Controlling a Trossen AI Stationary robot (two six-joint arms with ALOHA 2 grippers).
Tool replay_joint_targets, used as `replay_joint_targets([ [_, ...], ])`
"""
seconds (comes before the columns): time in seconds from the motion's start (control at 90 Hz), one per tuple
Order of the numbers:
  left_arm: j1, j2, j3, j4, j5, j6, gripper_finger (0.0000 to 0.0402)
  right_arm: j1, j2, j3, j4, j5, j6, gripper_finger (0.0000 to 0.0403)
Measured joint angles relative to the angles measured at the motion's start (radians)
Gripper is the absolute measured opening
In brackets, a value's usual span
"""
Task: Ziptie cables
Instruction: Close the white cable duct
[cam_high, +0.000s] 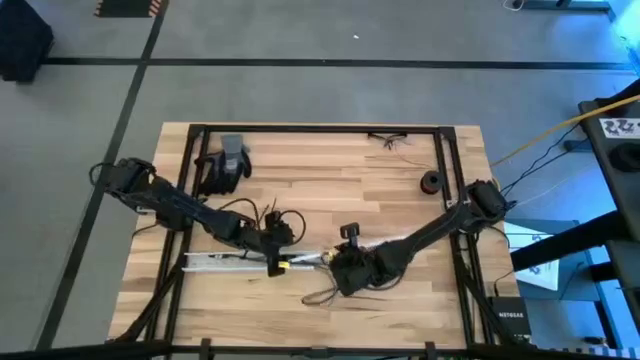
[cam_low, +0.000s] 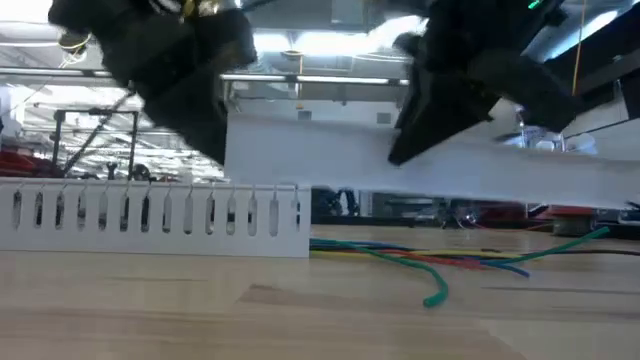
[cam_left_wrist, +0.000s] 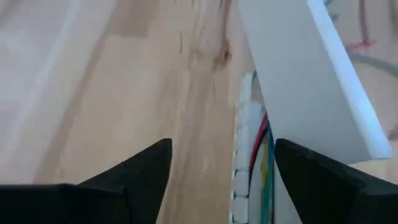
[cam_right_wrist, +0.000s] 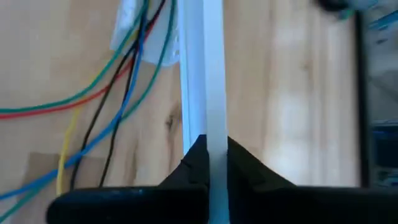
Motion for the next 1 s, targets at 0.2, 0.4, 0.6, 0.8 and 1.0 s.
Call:
replay_joint_targets([
  [0.2,0.000,-0.124,0.012,-0.109,-0.012,-0.081,0.0280,0.020,0.000,0.000,0.019,0.113,0.079,0.0023],
  [0.4,-0.001,-0.171,0.008,-0.200,-0.020,-0.100,0.0280,-0.012,0.037,0.000,0.122,0.111,0.044,0.0013],
  [0.6,-0.004,-0.171,0.008,-0.376,-0.017,-0.211,0.0280,-0.036,0.097,-0.001,0.172,0.075,0.027,0.0020],
  [0.8,-0.031,-0.170,0.007,-0.376,-0.030,-0.216,0.0280,-0.033,0.097,-0.002,0.197,0.015,0.019,0.0018],
  [1.0,-0.050,-0.165,0.007,-0.349,-0.050,-0.245,0.0280,-0.027,0.097,-0.002,0.209,-0.030,0.019,0.0017],
])
